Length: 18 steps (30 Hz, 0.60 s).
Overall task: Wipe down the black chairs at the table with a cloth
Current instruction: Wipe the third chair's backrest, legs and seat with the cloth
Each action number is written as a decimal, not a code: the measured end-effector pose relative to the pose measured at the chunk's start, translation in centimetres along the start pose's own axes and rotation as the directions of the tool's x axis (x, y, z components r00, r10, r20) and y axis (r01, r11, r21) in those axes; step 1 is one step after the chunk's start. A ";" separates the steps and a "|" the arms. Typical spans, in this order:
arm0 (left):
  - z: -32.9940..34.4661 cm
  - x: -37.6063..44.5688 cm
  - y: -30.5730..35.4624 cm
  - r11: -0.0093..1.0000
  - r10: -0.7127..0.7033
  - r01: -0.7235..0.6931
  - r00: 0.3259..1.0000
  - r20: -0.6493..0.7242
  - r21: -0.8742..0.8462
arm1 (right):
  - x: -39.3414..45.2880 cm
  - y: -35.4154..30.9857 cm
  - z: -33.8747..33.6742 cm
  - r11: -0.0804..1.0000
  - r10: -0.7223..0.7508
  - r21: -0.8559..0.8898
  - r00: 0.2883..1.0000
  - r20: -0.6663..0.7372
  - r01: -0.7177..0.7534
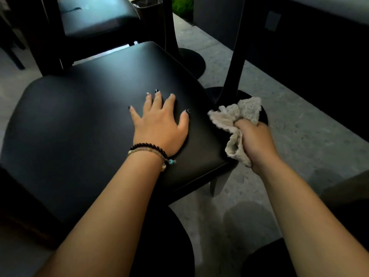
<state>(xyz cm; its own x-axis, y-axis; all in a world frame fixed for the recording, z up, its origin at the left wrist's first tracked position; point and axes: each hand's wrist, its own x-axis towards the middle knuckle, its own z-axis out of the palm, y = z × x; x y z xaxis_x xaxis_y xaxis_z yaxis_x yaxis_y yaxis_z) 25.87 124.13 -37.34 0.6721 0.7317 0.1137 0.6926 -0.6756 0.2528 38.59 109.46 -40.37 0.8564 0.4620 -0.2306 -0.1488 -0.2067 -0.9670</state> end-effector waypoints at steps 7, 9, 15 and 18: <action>0.3 -0.3 -0.1 1.000 0.006 -0.007 0.997 -0.075 -0.006 | 8.0 -3.4 3.7 0.993 0.053 -0.119 0.967 0.248 -0.024; 0.3 -0.2 -0.1 1.000 -0.001 0.000 0.996 -0.086 -0.014 | 10.0 -5.0 5.6 0.984 0.022 -0.179 0.967 0.256 0.025; 0.3 -0.1 0.1 1.000 -0.024 0.023 0.996 -0.091 -0.008 | 11.1 -5.3 6.3 0.995 0.092 0.007 0.917 0.389 -0.103; 0.3 -0.1 0.2 0.999 -0.029 0.027 0.995 -0.098 -0.016 | 7.7 -3.1 3.3 0.999 0.035 -0.003 0.938 0.345 -0.036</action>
<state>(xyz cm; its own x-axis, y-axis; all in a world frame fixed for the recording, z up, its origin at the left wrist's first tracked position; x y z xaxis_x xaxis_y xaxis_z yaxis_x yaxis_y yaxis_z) 26.01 123.85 -37.61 0.6231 0.7560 0.2005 0.7061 -0.6539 0.2716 44.04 116.51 -39.54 0.6271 0.7239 -0.2876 -0.1781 -0.2261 -0.9577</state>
